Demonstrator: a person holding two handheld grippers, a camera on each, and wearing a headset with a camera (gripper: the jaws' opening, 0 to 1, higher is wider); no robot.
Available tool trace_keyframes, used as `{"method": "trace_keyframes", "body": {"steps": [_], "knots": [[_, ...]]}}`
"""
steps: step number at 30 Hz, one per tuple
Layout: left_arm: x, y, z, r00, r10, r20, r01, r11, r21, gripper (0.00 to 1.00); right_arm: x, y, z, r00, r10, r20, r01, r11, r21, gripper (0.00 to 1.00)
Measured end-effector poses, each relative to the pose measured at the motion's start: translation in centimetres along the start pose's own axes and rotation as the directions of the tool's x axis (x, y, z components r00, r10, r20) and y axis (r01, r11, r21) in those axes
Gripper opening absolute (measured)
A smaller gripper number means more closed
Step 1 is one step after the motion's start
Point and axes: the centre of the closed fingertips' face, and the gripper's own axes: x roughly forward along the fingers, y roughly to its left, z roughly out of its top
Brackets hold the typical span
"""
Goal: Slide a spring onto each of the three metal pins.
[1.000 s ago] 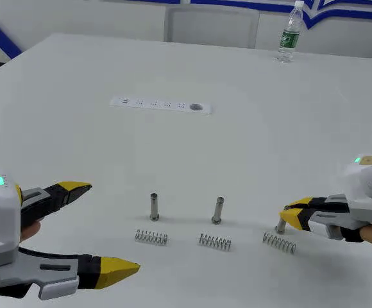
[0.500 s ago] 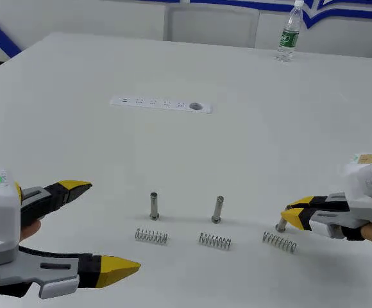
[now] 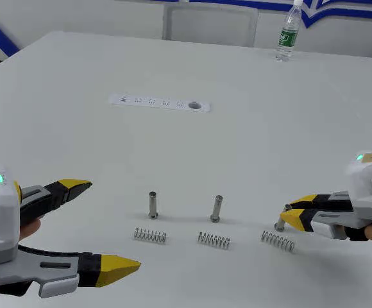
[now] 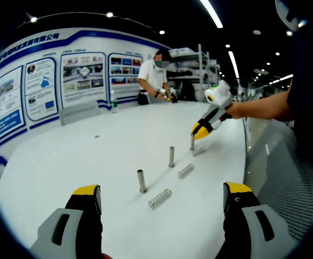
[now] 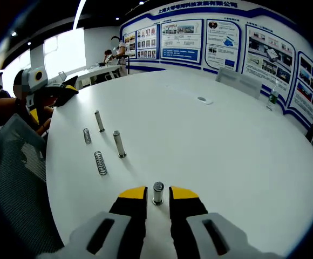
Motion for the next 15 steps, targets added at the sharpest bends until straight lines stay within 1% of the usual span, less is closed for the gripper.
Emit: {"method": "trace_keyframes", "body": {"steps": [3,8,15], "knots": [[0.0,0.0,0.0,1.0000,-0.001,0.001,0.001,1.000,0.001,0.95,-0.5,-0.1,0.0,1.0000,-0.002,0.000,0.002,1.000,-0.004,0.17],[0.0,0.0,0.1,1.0000,0.001,0.005,-0.001,1.000,-0.001,0.95,-1.1,-0.1,-0.6,0.9999,0.001,-0.013,-0.001,1.000,-0.009,0.18],[-0.1,-0.2,0.0,1.0000,0.000,0.004,0.000,1.000,-0.001,0.95,-1.4,1.0,-2.4,0.9965,0.052,-0.066,-0.053,0.998,-0.020,0.17]]}}
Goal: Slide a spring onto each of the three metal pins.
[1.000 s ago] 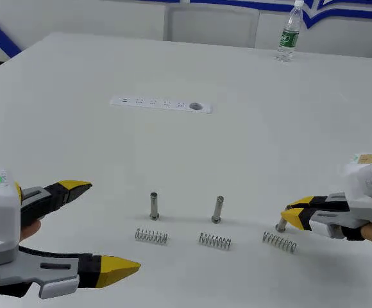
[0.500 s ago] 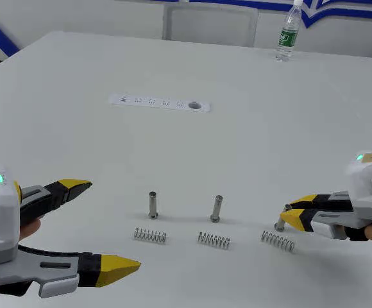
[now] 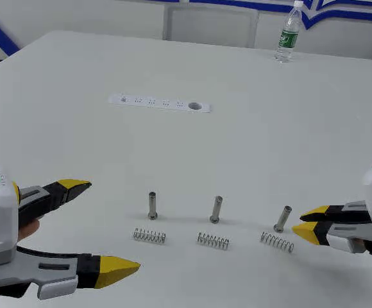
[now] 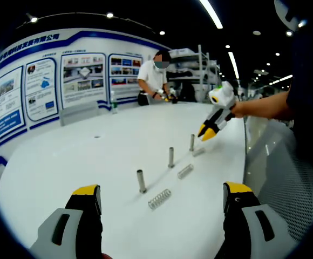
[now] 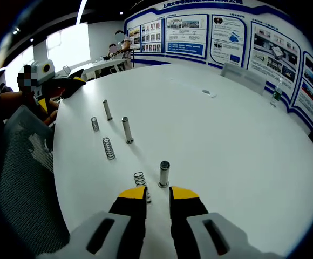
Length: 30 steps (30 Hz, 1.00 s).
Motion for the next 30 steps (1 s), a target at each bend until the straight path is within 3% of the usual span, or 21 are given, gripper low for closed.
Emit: {"method": "trace_keyframes", "body": {"steps": [6,13,18,30], "knots": [[0.1,-0.2,0.1,1.0000,-0.005,0.000,0.005,1.000,0.003,0.95,0.6,1.1,-0.8,0.9981,0.048,-0.038,-0.049,0.999,-0.020,0.17],[0.1,-0.2,0.1,1.0000,-0.006,-0.001,0.006,1.000,0.005,0.95,1.5,1.2,-1.6,0.9931,0.079,-0.087,-0.084,0.995,-0.053,0.17],[0.1,-0.3,0.1,1.0000,-0.006,-0.003,0.006,1.000,0.002,0.95,2.1,1.5,-2.3,0.9875,0.093,-0.127,-0.105,0.991,-0.085,0.16],[0.2,-0.4,0.2,1.0000,-0.009,0.002,0.009,1.000,0.001,0.94,2.7,1.6,-2.8,0.9793,0.113,-0.168,-0.131,0.986,-0.103,0.14]]}}
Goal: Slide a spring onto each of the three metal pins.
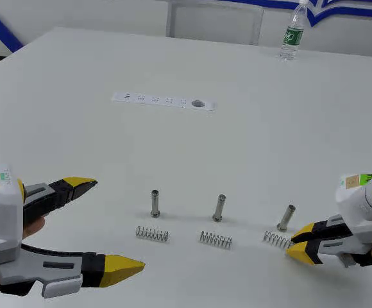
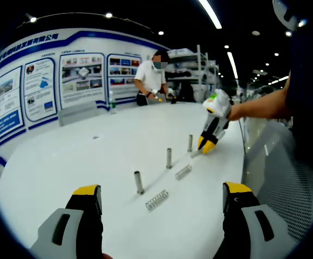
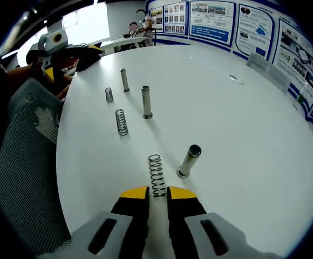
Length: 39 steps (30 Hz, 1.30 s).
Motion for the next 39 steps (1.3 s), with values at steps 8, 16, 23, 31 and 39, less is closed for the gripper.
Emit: {"method": "trace_keyframes", "body": {"steps": [8,16,23,31,39], "knots": [[0.0,-0.2,0.1,1.0000,-0.006,0.003,0.006,1.000,0.000,0.94,0.2,0.0,-0.3,0.9998,0.005,-0.022,-0.006,1.000,-0.022,0.12],[0.0,-0.8,0.3,0.9997,-0.020,0.010,0.020,1.000,0.006,0.92,0.0,0.3,-0.2,0.9997,0.012,-0.019,-0.012,1.000,-0.002,0.11],[0.3,-1.4,0.4,0.9988,-0.048,0.013,0.048,0.999,0.012,0.86,-0.7,1.0,0.1,0.9998,0.014,-0.014,-0.014,1.000,-0.002,0.11],[1.6,-3.1,0.1,0.9910,-0.134,-0.005,0.134,0.991,0.022,0.77,-1.1,2.1,0.7,0.9996,0.028,-0.008,-0.028,0.999,-0.018,0.11],[3.4,-5.2,-0.2,0.9731,-0.226,-0.044,0.228,0.972,0.060,0.74,-1.5,3.0,2.1,0.9987,0.052,-0.003,-0.052,0.997,-0.054,0.11]]}}
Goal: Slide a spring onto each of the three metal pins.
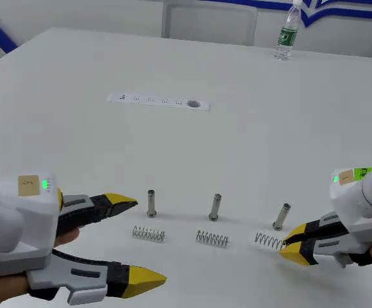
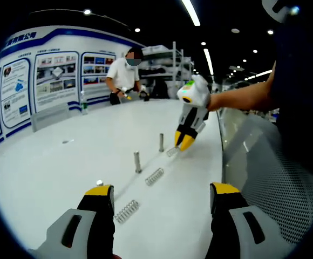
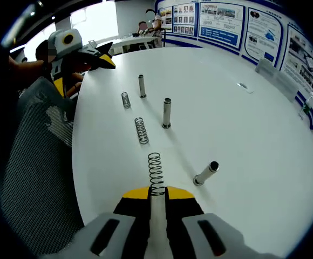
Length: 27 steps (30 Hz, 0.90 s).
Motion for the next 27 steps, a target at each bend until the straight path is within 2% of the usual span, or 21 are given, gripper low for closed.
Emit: {"method": "trace_keyframes", "body": {"steps": [4,7,16,27], "knots": [[1.1,-0.4,0.0,0.9989,-0.044,-0.018,0.044,0.999,0.019,0.71,-0.3,1.0,0.9,0.9995,0.031,0.003,-0.031,0.999,-0.020,0.11],[1.9,-0.8,0.2,0.9966,-0.081,-0.017,0.081,0.997,0.016,0.69,-0.4,1.5,1.6,0.9992,0.041,0.002,-0.041,0.998,-0.039,0.11],[4.2,-1.1,1.0,0.9896,-0.143,-0.013,0.143,0.989,0.023,0.60,-1.0,2.5,3.2,0.9980,0.063,0.012,-0.062,0.995,-0.078,0.11],[6.4,-2.2,1.6,0.9790,-0.203,-0.018,0.204,0.976,0.074,0.49,-0.9,4.0,4.7,0.9950,0.100,0.003,-0.099,0.986,-0.136,0.11]]}}
